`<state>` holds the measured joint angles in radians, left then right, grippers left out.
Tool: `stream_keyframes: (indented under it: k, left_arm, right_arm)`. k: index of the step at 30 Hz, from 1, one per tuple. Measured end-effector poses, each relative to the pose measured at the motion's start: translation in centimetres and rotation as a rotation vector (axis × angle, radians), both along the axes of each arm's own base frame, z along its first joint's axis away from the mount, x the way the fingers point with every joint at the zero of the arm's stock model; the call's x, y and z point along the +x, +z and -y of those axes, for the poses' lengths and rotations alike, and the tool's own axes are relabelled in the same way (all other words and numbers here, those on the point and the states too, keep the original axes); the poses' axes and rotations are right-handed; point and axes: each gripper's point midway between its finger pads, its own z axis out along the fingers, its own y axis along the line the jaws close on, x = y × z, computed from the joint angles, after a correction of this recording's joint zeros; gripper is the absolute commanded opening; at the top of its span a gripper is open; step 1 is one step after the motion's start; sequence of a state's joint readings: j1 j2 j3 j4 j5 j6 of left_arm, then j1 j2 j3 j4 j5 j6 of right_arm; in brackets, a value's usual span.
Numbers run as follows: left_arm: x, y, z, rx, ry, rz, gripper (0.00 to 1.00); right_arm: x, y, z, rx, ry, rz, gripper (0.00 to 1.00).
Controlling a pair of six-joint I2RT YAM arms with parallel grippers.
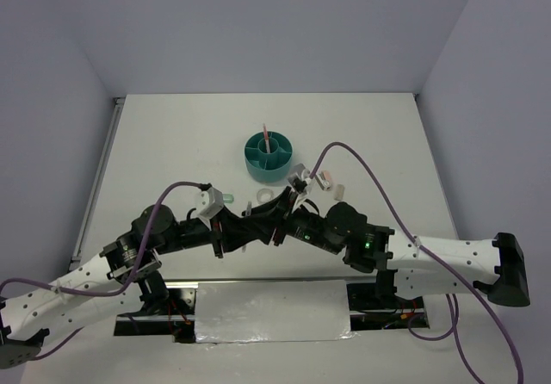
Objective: Sort the stationery into containers
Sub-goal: Close the pen cap on the pen, then place the pen in the storage box.
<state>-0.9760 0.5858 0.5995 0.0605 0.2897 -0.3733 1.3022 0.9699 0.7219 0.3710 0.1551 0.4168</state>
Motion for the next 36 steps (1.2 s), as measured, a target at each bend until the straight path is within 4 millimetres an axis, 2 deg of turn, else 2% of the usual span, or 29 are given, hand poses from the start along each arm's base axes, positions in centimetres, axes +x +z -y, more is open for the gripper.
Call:
stream_keyframes:
  k: [1, 2, 5, 6, 8, 9, 11, 13, 15, 18, 20, 23, 25, 28, 33, 36]
  left_arm:
    - [0.2, 0.1, 0.0, -0.003, 0.011, 0.002, 0.00]
    - [0.4, 0.0, 0.0, -0.001, 0.021, -0.001, 0.00]
    - [0.5, -0.2, 0.0, 0.000, 0.033, -0.035, 0.02]
    - [0.6, -0.3, 0.0, 0.001, 0.040, -0.039, 0.33]
    - [1.0, -0.3, -0.1, 0.002, 0.066, -0.040, 0.86]
    - [1.8, -0.2, -0.4, -0.005, 0.114, -0.047, 0.99]
    - [3.2, -0.7, -1.0, 0.007, 0.204, -0.072, 0.99]
    - [4.9, -1.4, -1.7, 0.044, 0.316, -0.118, 0.99]
    - [6.6, -1.8, -2.5, 0.087, 0.430, -0.172, 0.99]
    - [8.3, -2.3, -3.7, 0.165, 0.570, -0.241, 0.99]
    - [8.7, -3.8, -4.6, 0.242, 0.632, -0.279, 0.99]
    - [8.4, -6.1, -6.3, 0.361, 0.689, -0.320, 0.99]
    - [7.9, -7.1, -7.3, 0.414, 0.697, -0.334, 0.99]
    - [7.3, -7.2, -8.1, 0.423, 0.698, -0.340, 0.99]
    - [6.9, -6.6, -8.5, 0.383, 0.697, -0.345, 0.99]
    - [6.5, -7.4, -8.3, 0.383, 0.689, -0.363, 0.99]
  right_arm:
    - [-0.2, -0.1, -0.1, -0.002, 0.013, -0.003, 0.04]
    - [-0.4, 0.0, -0.1, -0.002, 0.021, 0.006, 0.00]
    - [-0.3, -0.2, 0.0, -0.018, 0.011, 0.020, 0.00]
    - [-0.2, -0.3, 0.0, -0.020, 0.009, 0.020, 0.00]
    - [-0.1, -0.4, 0.0, -0.024, 0.000, 0.014, 0.00]
    - [0.0, -0.6, 0.0, -0.030, -0.003, 0.007, 0.00]
    - [1.0, -0.9, 0.3, -0.043, -0.038, 0.000, 0.00]
    - [3.0, -1.8, 0.9, -0.076, -0.106, -0.012, 0.00]
    - [6.3, -3.3, 2.0, -0.130, -0.201, -0.030, 0.00]
    - [12.5, -5.7, 4.7, -0.217, -0.396, -0.043, 0.00]
    - [15.4, -6.8, 6.0, -0.276, -0.490, -0.024, 0.00]
    - [18.4, -7.7, 6.1, -0.354, -0.546, 0.024, 0.00]
    - [20.5, -7.6, 5.9, -0.377, -0.567, 0.054, 0.00]
    - [23.2, -7.0, 6.5, -0.396, -0.610, 0.087, 0.00]
    - [27.3, -5.0, 7.2, -0.376, -0.677, 0.141, 0.00]
    - [29.7, -4.4, 6.9, -0.351, -0.675, 0.163, 0.00]
